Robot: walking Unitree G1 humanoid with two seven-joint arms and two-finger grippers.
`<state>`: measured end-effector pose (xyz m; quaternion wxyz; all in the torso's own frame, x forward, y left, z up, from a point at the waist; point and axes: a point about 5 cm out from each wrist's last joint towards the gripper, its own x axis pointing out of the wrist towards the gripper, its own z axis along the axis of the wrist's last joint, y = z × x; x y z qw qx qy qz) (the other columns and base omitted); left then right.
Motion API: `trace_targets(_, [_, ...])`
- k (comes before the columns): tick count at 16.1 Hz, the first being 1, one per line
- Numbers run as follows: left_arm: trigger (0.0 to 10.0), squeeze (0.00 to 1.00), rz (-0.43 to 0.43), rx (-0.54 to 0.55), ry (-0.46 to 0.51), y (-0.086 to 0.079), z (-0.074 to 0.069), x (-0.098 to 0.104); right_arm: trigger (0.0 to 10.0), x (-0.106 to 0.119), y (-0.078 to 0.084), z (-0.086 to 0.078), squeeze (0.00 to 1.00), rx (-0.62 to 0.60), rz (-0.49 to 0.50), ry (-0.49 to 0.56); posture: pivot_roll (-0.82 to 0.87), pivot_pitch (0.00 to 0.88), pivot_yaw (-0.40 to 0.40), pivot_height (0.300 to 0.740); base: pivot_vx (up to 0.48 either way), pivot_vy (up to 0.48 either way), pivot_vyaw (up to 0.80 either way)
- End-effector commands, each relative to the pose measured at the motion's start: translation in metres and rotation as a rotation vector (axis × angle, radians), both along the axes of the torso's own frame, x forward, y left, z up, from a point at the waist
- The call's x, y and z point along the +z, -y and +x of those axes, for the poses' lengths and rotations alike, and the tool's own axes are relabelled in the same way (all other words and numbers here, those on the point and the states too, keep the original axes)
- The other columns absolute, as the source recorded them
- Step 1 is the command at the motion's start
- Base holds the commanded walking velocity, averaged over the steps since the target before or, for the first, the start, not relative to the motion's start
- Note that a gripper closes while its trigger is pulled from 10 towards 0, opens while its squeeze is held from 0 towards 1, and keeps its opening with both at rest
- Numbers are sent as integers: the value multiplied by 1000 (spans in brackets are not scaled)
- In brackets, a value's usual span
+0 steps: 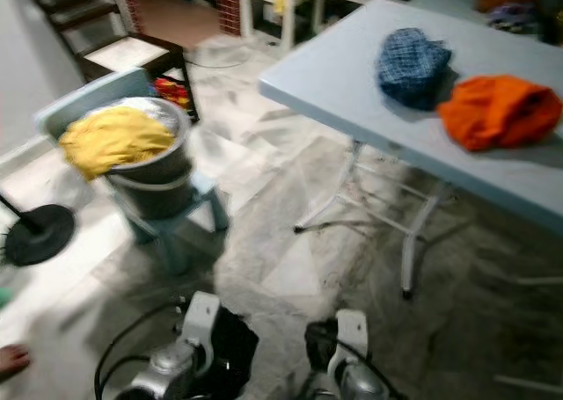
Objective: Hang hanger
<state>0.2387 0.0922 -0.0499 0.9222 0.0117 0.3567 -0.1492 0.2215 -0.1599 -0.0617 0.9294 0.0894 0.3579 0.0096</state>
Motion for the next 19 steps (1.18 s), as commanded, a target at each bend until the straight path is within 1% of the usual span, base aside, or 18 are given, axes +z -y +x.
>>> trace_targets(1, [10000,0,-45,51,57,6,11,10,10000,7,14,8,0,-90,8,51,-63,164,26,740,0,0,0])
trace_targets(3, [10000,0,-71,104,77,8,15,13,10000,11,17,12,0,-133,34,71,-62,164,25,740,0,0,0])
trace_targets(4, [10000,0,-109,173,63,11,15,14,10000,12,18,15,0,-154,48,71,-57,156,17,740,0,0,0])
trace_targets(5, [10000,0,-128,202,50,14,14,13,10000,12,18,15,0,-154,48,66,-55,148,12,740,0,0,0])
trace_targets(7, [10000,0,-85,191,48,16,12,11,10000,10,19,13,0,-158,40,45,-48,133,4,740,0,0,0])
trace_targets(8, [10000,0,-46,260,116,-33,40,28,10000,11,21,15,0,-152,19,49,-51,126,1,740,0,0,0])
trace_targets(9, [10000,0,-41,280,185,-55,58,44,10000,13,22,18,0,-158,13,60,-50,125,-1,740,0,0,0])
trace_targets(10, [10000,0,-22,260,250,-55,68,56,10000,17,24,22,0,-155,7,82,-44,127,0,740,0,0,0])
trace_targets(11, [10000,0,-41,264,304,-53,77,67,10000,20,25,26,0,-153,4,107,-41,130,0,740,0,0,0])
trace_targets(12, [10000,0,-75,273,348,-52,82,75,10000,23,28,27,0,-152,-4,131,-40,135,4,740,0,0,0])
trace_targets(13, [10000,0,-100,257,374,-49,80,76,10000,23,32,26,0,-169,-2,137,-44,141,13,740,0,0,0])
trace_targets(14, [10000,0,-95,221,329,-43,68,62,10000,17,36,18,0,-170,-27,104,-47,143,17,740,0,0,0])
trace_targets(15, [10000,0,-91,211,317,-43,66,60,10000,16,36,16,0,-169,-33,96,-47,143,17,740,0,0,0])
trace_targets(16, [10000,0,-66,210,265,-43,56,48,10000,10,37,8,0,-164,-49,62,-49,143,18,740,0,0,0])
trace_targets(17, [10000,0,-67,216,233,-43,51,42,10000,7,36,5,0,-157,-55,48,-50,144,20,740,0,247,0])
trace_targets(18, [10000,0,-51,210,212,-42,46,37,10000,5,36,0,0,-152,-58,36,-55,144,24,740,0,259,-800])
trace_targets(19, [10000,0,-56,208,211,-40,45,37,10000,4,37,-1,0,-151,-61,34,-55,144,24,740,0,-259,-800])
